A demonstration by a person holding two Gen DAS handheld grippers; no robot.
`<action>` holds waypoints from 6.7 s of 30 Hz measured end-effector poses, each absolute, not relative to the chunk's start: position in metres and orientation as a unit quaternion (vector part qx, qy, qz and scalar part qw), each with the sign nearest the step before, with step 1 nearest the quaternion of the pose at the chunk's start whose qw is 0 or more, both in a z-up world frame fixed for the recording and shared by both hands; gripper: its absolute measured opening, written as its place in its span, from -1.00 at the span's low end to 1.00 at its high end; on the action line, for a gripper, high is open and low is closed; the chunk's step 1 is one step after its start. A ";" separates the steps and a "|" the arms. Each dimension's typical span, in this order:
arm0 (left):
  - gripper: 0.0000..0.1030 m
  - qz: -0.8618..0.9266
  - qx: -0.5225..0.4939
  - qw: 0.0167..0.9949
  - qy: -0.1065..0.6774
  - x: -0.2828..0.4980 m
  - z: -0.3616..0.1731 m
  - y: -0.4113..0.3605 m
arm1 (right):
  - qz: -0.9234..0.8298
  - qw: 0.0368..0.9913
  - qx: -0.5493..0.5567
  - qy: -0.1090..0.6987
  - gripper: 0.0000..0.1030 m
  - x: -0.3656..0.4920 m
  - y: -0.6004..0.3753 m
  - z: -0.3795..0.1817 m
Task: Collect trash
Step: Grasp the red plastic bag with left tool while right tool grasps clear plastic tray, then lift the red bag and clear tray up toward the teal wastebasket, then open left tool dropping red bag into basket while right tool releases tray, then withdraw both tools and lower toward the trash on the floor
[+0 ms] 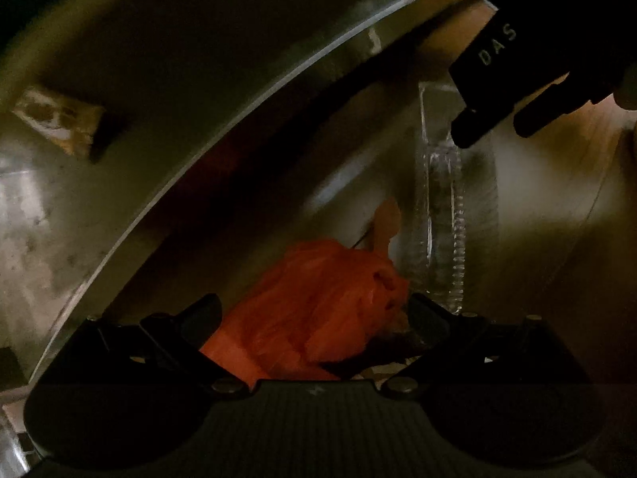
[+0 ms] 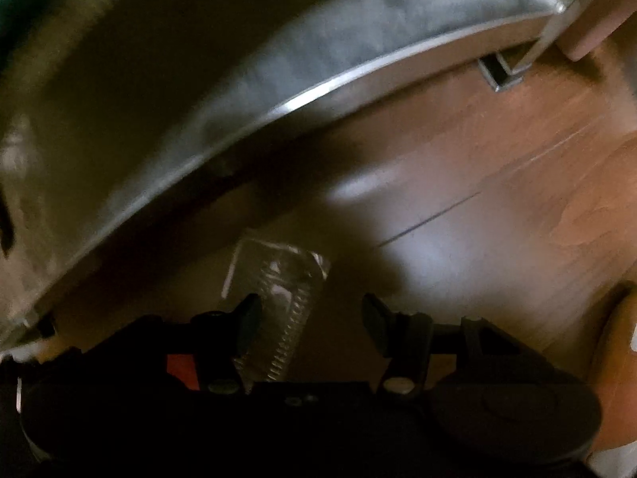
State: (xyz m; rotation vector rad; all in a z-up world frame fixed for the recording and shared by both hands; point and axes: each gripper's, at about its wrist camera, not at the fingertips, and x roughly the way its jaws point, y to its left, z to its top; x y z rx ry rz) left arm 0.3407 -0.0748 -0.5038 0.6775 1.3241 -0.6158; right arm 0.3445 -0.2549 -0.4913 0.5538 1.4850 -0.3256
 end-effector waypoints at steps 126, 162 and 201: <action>0.42 -0.085 -0.050 0.926 0.365 0.460 0.101 -0.011 | 0.120 0.937 0.007 0.328 -0.48 0.431 -0.175 0.093; 0.65 -0.126 -0.013 0.929 0.347 0.203 0.151 0.018 | 0.197 0.918 0.008 0.343 -0.01 0.212 -0.193 0.137; 0.68 -0.138 0.037 0.760 0.634 0.270 -0.338 0.126 | 0.195 0.721 -0.001 0.665 -0.01 0.281 -0.107 -0.326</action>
